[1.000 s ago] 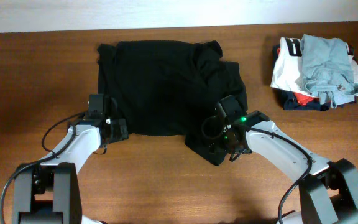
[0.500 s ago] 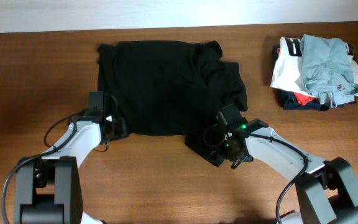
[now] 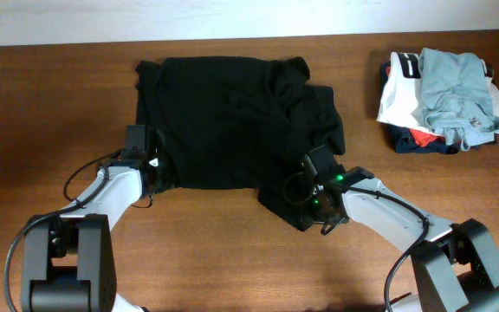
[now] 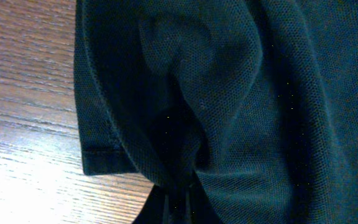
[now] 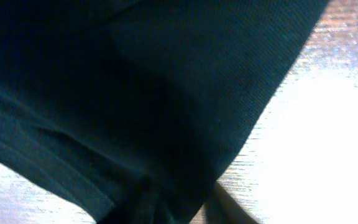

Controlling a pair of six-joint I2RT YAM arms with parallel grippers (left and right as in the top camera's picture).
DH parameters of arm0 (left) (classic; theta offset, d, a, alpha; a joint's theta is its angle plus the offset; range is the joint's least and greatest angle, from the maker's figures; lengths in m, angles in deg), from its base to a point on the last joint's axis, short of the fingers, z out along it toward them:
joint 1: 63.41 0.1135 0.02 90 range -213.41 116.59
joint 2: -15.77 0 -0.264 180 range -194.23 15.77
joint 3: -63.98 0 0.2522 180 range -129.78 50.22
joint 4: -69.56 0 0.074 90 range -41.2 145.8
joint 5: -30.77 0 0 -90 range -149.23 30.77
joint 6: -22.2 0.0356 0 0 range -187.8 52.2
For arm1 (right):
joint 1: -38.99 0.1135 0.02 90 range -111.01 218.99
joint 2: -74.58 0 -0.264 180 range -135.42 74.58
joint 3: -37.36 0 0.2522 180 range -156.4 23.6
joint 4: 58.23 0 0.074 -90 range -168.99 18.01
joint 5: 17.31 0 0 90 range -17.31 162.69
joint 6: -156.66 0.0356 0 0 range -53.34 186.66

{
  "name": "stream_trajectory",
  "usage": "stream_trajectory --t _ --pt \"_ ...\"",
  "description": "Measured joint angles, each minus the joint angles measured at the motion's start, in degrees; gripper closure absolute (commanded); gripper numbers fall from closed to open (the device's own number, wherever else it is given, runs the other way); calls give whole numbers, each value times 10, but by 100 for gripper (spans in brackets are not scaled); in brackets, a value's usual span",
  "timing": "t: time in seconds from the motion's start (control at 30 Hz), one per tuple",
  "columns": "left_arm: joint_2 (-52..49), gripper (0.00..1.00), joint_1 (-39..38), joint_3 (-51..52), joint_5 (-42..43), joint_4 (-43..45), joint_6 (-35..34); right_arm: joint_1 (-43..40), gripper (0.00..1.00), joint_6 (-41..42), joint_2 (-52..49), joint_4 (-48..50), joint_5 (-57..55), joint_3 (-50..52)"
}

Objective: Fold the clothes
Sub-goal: 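Fold the bottom hem upward toward the collar with both grippers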

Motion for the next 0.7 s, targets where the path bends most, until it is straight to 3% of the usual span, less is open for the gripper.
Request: stream_trajectory --t 0.03,0.07,0.7 --pt "0 99 0 0 0 -1 0 0 92 -1 0 0 0 0" --pt "0 99 0 0 0 -1 0 -1 96 2 0 -2 0 0" --pt "-24 100 87 -66 5 -230 0 -151 96 -81 -1 -288 12 -160"
